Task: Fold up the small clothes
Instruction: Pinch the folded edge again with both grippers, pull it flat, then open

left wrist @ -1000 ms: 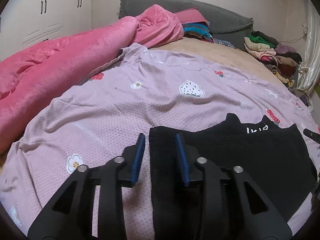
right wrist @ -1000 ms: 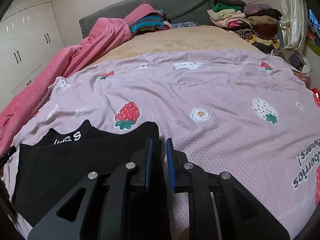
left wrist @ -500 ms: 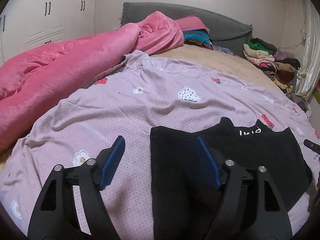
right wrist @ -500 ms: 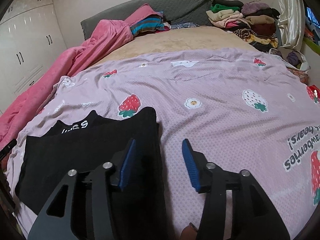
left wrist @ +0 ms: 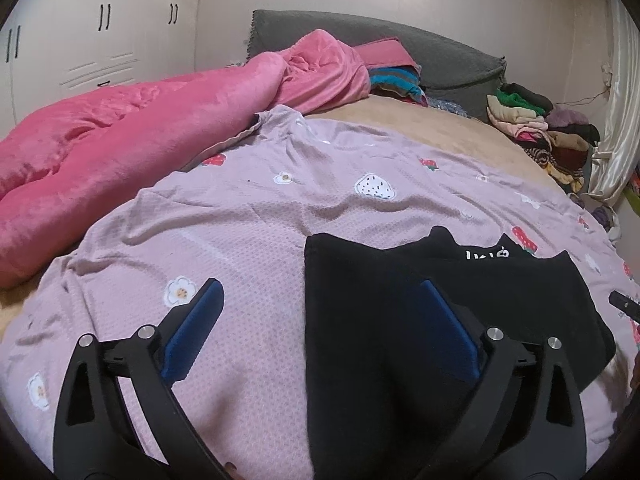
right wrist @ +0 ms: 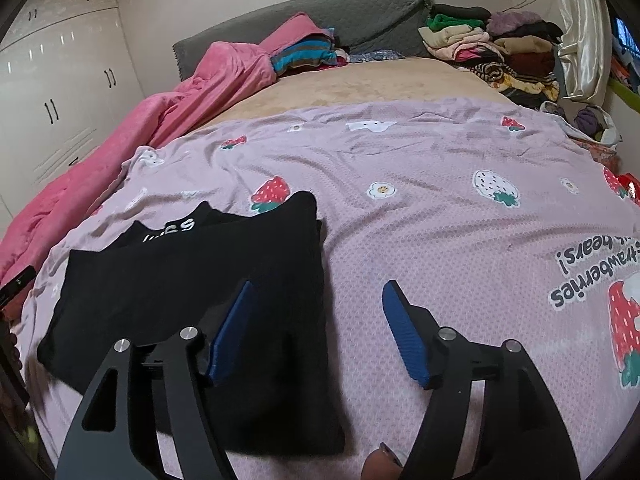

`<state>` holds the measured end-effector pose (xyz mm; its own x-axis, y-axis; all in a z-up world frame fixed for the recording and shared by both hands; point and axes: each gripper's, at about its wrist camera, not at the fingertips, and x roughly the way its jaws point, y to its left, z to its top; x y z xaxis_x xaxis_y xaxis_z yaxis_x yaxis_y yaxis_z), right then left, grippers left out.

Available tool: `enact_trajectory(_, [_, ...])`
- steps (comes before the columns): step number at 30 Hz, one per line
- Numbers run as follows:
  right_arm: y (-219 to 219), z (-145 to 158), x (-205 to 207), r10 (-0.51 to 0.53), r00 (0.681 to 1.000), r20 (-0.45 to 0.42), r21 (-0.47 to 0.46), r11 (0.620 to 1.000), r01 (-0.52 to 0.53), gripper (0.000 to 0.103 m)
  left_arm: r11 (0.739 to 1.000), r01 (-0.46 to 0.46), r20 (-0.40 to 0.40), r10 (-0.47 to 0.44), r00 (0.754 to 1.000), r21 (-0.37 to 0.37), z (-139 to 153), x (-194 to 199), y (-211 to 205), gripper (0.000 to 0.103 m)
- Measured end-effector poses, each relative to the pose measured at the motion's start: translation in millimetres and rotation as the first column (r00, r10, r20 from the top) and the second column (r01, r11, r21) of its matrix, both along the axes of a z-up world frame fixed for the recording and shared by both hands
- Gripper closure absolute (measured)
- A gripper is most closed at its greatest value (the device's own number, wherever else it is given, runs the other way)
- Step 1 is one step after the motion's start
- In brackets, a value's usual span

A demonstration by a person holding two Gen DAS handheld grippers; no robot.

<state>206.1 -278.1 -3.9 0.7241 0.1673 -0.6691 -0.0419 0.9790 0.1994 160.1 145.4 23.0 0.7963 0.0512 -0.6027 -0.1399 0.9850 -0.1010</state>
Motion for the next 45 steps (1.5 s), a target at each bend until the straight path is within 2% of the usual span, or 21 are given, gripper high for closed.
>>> enact_trajectory(4, [3.3,2.6,-9.0,0.022,1.0,0.008,0.002,1.0,-0.022,0.031,1.0,-0.008,-0.002,0.008,1.0,-0.017,-0.3,-8.3,1.7,0.011])
enact_trajectory(15, [10.2,7.3,-24.2,0.069,0.997,0.02,0.014,0.997,-0.07,0.031,0.999,-0.003,-0.03,0.002,1.0,-0.046,-7.3,-38.0,-3.2,0.01])
enact_trajectory(22, [11.7,6.8,-28.4,0.096,0.995,0.012,0.023,0.995,-0.096,0.031,0.989,0.024,-0.065,-0.034,0.997,-0.149,-15.5,-56.6,-2.9,0.01])
enact_trajectory(29, [14.2,-17.3,-22.0,0.129,0.99,-0.065,0.054,0.991,-0.125,0.032,0.965,0.009,-0.162,-0.053,0.985,-0.261,-38.4,-57.1,-2.0,0.01])
enact_trajectory(32, [12.4,-23.2,-18.5,0.13,0.989,-0.075,0.075,0.989,-0.124,0.041,0.955,-0.002,-0.203,-0.061,0.977,-0.297,-48.9,-53.5,-3.9,0.012])
enact_trajectory(33, [11.9,-24.2,-17.3,0.129,0.989,-0.078,0.08,0.989,-0.123,0.045,0.953,-0.007,-0.214,-0.061,0.975,-0.304,-52.2,-51.9,-4.8,0.016])
enact_trajectory(35, [10.2,-27.3,-14.4,0.137,0.987,-0.085,0.106,0.986,-0.127,0.053,0.95,-0.017,-0.228,-0.058,0.972,-0.312,-55.8,-50.1,-5.3,0.033])
enact_trajectory(37, [8.4,-29.3,-12.8,0.135,0.986,-0.095,0.118,0.985,-0.124,0.066,0.944,-0.018,-0.24,-0.066,0.968,-0.329,-59.7,-48.8,-5.9,0.062])
enact_trajectory(38, [7.6,-29.4,-13.0,0.135,0.986,-0.095,0.121,0.985,-0.123,0.07,0.94,-0.014,-0.242,-0.073,0.967,-0.341,-61.0,-48.3,-6.1,0.067])
enact_trajectory(40, [4.5,-28.4,-14.7,0.13,0.987,-0.09,0.123,0.985,-0.118,0.096,0.938,-0.019,-0.239,-0.069,0.968,-0.346,-60.6,-49.7,-4.9,0.085])
enact_trajectory(43, [-0.4,-18.1,-21.2,0.122,0.991,-0.053,0.115,0.987,-0.116,0.096,0.93,-0.016,-0.217,-0.069,0.974,-0.366,-53.0,-55.6,-1.9,0.089])
enact_trajectory(45, [-4.3,-10.7,-26.9,0.113,0.993,-0.025,0.106,0.988,-0.11,0.096,0.939,-0.01,-0.21,-0.067,0.975,-0.344,-47.2,-61.0,-4.7,0.09])
